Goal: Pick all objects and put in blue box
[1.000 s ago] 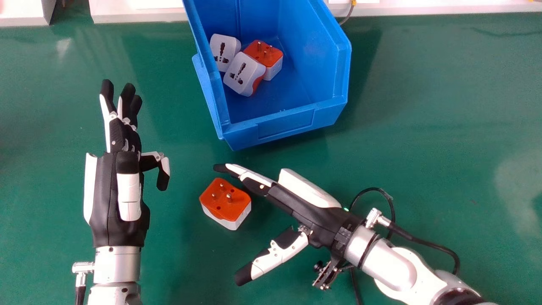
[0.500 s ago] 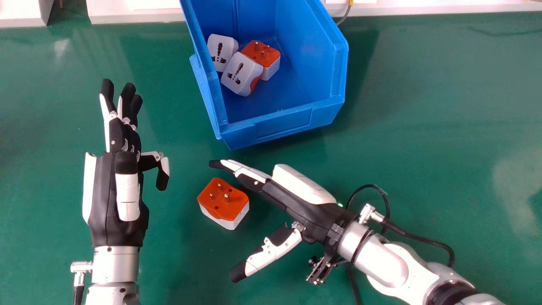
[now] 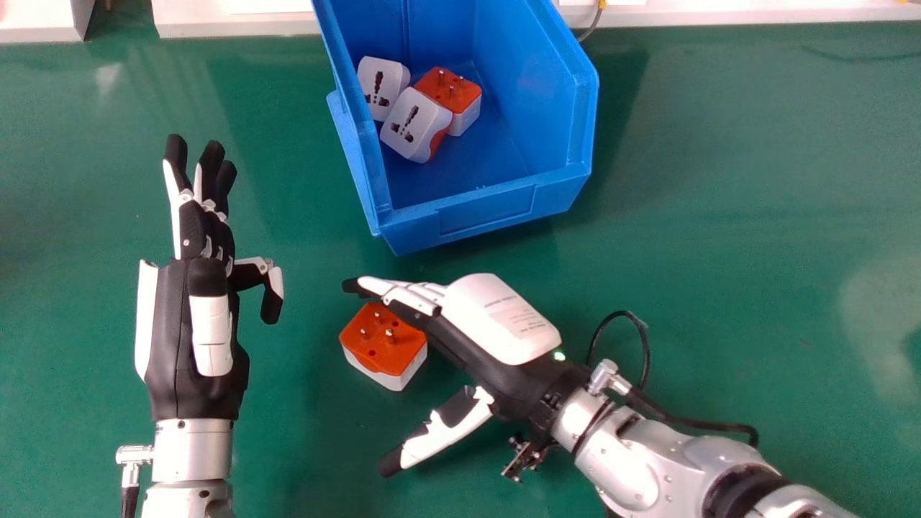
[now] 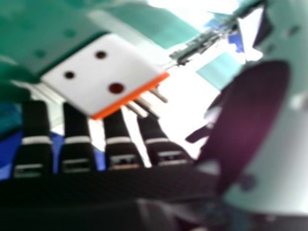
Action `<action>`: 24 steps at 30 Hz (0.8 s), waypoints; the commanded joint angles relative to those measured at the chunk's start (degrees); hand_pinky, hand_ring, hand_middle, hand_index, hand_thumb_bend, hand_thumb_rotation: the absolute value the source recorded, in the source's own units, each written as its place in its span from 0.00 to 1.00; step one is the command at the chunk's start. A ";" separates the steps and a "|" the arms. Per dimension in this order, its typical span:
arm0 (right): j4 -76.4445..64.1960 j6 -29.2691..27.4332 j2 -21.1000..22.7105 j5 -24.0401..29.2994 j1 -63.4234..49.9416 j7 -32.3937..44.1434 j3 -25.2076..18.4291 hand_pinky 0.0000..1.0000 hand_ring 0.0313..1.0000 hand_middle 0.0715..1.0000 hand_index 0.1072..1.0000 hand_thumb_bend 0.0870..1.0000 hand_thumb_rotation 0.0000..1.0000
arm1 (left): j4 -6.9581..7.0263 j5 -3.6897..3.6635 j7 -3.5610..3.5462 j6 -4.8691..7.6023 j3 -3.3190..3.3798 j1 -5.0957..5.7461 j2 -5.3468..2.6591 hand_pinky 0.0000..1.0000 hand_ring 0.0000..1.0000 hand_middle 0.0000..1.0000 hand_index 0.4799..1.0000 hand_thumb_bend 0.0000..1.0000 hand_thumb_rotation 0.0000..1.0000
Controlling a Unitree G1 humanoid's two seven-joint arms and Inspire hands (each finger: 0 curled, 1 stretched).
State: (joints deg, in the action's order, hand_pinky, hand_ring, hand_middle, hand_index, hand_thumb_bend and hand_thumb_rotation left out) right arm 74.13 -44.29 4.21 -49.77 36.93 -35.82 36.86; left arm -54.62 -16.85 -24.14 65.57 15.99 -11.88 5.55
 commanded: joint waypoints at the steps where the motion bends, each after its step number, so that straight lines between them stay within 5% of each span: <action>1: 0.44 4.45 -0.86 0.16 1.21 1.30 0.49 0.68 0.78 0.83 0.86 1.00 0.44 | 0.63 0.11 0.01 0.52 -0.12 -0.42 0.17 0.00 1.00 1.00 0.91 1.00 1.00; 24: -1.49 16.53 -3.25 -1.94 4.72 9.91 8.02 0.66 0.81 0.87 0.92 1.00 0.44 | 0.76 -0.38 -0.38 0.32 -0.12 -0.61 0.30 0.00 1.00 1.00 0.90 1.00 1.00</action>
State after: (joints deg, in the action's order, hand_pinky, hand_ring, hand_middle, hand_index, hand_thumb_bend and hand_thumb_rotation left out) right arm 71.36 -29.17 0.52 -50.36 43.09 -28.61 43.60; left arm -54.62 -16.91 -24.25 65.54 15.98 -11.92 5.54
